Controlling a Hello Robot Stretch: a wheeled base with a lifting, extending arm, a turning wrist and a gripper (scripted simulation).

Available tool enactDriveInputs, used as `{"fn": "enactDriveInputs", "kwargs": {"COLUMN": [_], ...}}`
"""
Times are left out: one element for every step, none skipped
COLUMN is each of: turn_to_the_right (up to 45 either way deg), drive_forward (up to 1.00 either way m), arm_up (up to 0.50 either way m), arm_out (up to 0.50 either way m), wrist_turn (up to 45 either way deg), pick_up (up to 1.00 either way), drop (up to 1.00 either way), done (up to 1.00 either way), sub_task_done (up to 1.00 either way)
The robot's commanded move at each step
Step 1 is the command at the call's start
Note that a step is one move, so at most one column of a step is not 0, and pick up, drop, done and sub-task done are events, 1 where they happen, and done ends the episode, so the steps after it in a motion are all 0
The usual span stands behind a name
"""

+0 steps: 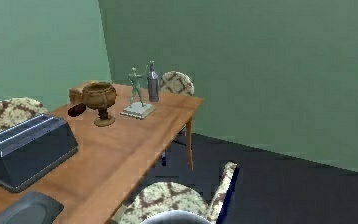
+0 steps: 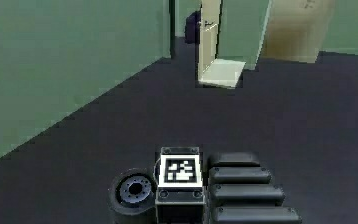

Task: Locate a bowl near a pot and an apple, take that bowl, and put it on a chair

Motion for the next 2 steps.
{"fn": "enactDriveInputs", "kwargs": {"turn_to_the_right": [24.0, -24.0], "drive_forward": [0.00, 0.00], "arm_up": [0.00, 0.00], "arm_out": [0.00, 0.00], "wrist_turn": [0.0, 0.0], "pick_up": [0.00, 0.00], "drop": [0.00, 0.00], "done": [0.00, 0.00], "sub_task_done": [0.00, 0.00]}}
